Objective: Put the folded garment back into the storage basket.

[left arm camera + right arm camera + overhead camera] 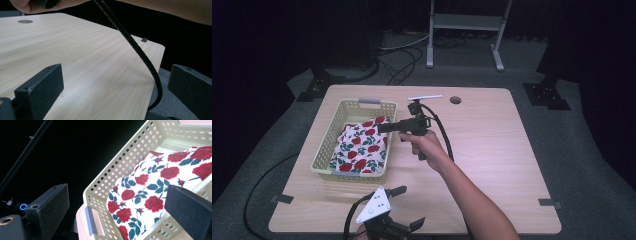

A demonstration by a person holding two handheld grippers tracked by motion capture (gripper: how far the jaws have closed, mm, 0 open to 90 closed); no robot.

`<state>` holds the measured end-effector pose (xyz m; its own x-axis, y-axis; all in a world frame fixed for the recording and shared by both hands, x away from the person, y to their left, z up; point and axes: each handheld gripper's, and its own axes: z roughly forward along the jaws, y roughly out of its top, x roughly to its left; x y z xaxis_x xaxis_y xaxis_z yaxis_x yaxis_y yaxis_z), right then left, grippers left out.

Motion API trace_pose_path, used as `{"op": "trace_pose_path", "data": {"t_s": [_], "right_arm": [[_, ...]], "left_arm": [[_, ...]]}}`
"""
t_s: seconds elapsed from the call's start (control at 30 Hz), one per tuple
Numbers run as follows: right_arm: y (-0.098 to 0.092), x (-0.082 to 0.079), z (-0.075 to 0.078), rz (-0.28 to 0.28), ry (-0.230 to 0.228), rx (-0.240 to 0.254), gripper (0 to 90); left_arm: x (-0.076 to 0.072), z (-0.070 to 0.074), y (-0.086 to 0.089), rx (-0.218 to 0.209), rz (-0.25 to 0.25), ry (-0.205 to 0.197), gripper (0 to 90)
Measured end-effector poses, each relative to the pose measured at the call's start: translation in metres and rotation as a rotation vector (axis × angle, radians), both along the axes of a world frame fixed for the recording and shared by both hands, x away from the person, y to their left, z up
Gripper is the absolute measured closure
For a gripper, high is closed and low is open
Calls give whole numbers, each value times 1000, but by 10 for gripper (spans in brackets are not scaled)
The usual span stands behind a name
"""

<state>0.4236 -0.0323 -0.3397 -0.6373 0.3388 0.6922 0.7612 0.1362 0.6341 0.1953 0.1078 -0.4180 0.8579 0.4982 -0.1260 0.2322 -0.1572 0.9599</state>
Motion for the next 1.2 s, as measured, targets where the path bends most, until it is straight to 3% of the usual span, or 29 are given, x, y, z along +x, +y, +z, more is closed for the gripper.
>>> {"op": "trace_pose_path", "data": {"t_s": [0.33,1.2], "right_arm": [[-9,-5,4,0,-8,-4,35],[-48,-14,2,-61,-11,-3,30]], "left_arm": [[-1,1,0,0,-1,-3,0],[-1,0,-2,5,0,-3,0]]}}
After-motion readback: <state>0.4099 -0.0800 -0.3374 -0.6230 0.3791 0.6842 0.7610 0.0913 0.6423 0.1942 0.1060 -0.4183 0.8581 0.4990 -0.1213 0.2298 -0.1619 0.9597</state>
